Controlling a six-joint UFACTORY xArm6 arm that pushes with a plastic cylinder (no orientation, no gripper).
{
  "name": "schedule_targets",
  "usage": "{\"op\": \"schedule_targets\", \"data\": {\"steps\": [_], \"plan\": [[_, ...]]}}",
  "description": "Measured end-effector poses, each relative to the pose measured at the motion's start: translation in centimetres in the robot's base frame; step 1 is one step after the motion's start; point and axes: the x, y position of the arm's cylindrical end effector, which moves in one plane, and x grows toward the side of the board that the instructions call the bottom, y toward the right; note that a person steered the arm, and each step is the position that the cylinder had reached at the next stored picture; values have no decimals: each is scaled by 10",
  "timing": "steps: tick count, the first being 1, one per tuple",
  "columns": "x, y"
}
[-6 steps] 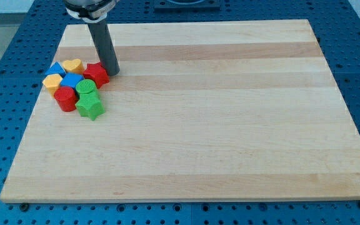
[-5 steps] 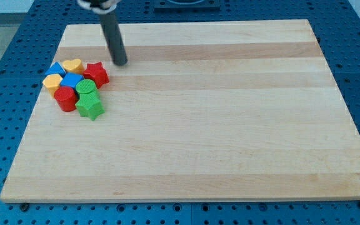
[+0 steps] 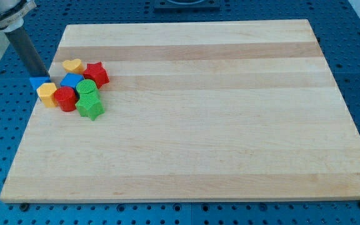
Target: Place the yellow hexagon on the bottom centre of the board
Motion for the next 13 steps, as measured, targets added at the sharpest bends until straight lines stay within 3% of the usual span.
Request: {"op": "schedule_targets", "data": {"steps": [3,5,6,7,9,13], "plan": [[93,12],[101,41],[82,2],[82,2],[160,0],[155,0]]}}
